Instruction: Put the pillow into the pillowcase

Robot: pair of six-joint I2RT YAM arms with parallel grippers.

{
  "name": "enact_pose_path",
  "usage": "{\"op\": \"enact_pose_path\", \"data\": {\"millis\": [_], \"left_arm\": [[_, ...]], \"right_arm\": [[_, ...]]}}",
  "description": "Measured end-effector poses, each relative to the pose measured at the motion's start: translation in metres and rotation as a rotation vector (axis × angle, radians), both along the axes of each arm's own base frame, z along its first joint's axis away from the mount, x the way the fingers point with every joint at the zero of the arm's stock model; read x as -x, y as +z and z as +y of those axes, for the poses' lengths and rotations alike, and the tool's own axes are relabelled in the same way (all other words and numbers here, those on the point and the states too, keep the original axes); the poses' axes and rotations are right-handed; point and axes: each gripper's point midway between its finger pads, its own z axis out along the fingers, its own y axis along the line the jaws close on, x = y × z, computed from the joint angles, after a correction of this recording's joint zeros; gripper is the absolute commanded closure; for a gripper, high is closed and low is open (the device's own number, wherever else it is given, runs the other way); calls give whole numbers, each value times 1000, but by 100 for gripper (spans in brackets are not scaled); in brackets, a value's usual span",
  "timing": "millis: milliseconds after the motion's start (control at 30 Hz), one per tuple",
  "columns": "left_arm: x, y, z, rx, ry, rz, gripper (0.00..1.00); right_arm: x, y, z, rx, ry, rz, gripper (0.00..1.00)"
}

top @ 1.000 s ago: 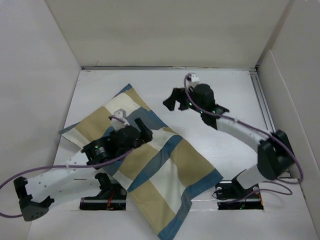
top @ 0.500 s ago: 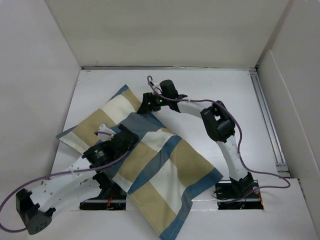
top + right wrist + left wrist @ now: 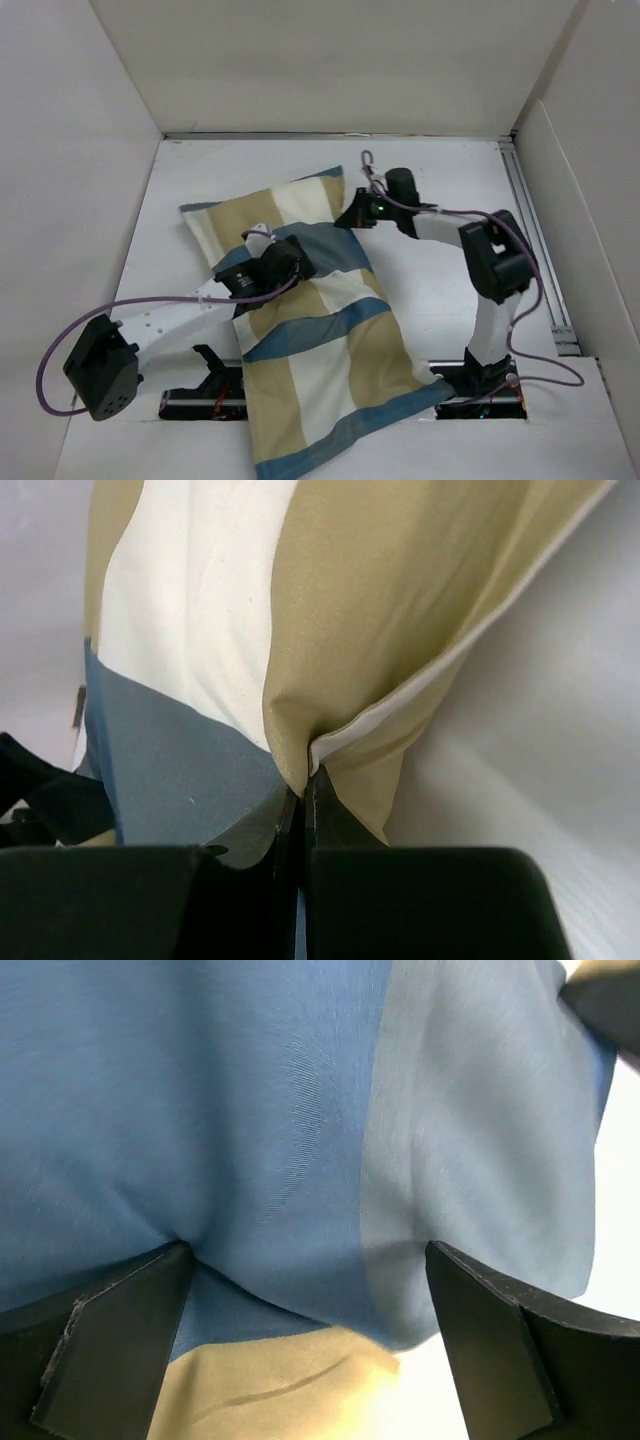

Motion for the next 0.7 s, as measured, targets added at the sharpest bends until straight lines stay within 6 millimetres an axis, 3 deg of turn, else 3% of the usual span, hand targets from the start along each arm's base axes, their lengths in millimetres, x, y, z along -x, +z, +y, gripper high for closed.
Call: {"op": "enact_pose_path", "data": {"millis": [67,133,200,267,333,433,567,633,700], "left_arm": [[-13,11,-23,20,-69,-25,0],[-25,21,-45,44,-133,-53,0],[-33,24,-62,62,-185,-74,0],[-35,23,-72,68,-227,-79,0],[-36,23,-78,65,-267,-75,0],[-41,42,-88,66,-312,-97,0],[-68,102,-96,117,-321,-203,0],[-96,129,-78,170,-287,-250,0],[-132,141,-44,188,-208,-275,0]], "right_arm": [[-1,10,-46,17,-102,-8,94],[-1,16,-81,36,-186,-23,72],[-4,19,-101,49,-233,-38,42],[-6,19,-110,58,-250,-46,29],[-4,17,-118,63,-259,-36,0],[0,20,-141,81,-318,-30,0],[-20,51,-182,91,-460,-102,0],[-36,63,-191,90,-497,-137,0],[-61,70,-190,83,-506,-154,0]]}}
